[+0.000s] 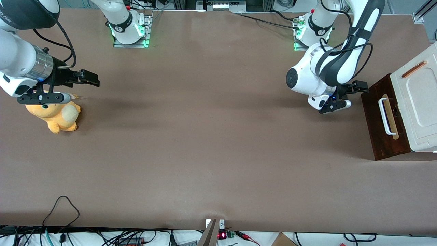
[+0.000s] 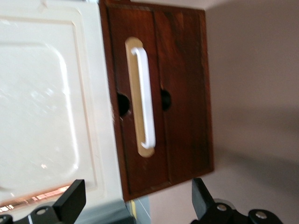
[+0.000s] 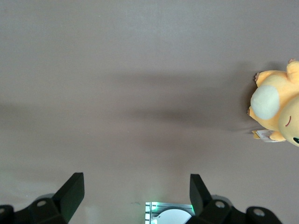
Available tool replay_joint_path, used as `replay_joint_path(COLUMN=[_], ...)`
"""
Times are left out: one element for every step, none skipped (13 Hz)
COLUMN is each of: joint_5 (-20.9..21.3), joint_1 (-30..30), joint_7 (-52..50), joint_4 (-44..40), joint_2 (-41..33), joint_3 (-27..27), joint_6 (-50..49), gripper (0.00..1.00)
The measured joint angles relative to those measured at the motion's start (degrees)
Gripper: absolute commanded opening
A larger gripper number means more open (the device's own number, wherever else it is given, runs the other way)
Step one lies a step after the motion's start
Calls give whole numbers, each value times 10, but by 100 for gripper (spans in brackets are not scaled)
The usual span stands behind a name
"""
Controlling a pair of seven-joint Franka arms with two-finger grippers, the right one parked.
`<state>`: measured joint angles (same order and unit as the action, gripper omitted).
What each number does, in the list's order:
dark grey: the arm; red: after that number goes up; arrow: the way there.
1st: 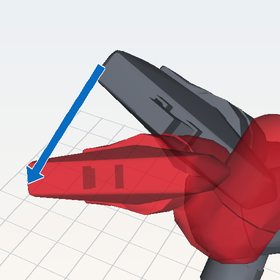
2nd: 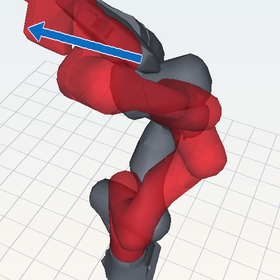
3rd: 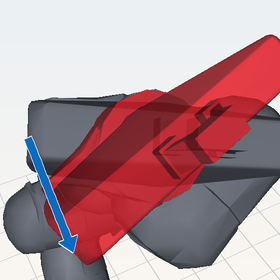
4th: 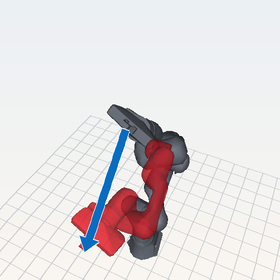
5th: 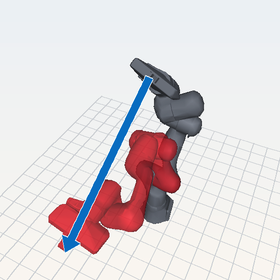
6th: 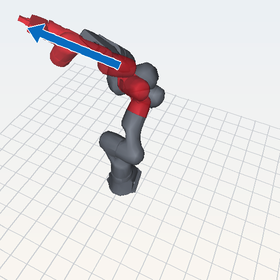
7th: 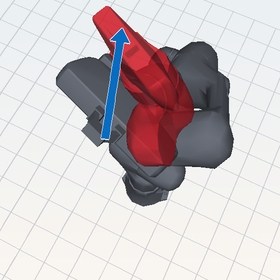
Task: Open lower drawer with left arm only
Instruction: 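Swing the left gripper out and lower it toward the drawer's white handle, then align the open left gripper around the white bar handle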
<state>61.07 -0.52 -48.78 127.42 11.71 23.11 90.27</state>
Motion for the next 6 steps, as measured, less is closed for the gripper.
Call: replay_joint_path(joint_5=[15,24,43,70,91,103], joint_1=[0,0,0,0,-1,-3], joint_7=[10,16,20,21,21,21], joint_4=[1,2,6,10,14,16], joint_2=[0,2,8,18,33,48], joint_3=[-2,-9,-23,-40,-57,-71], joint_6=[0,1,5,11,17,24], gripper=[97,94,94,94,94,94])
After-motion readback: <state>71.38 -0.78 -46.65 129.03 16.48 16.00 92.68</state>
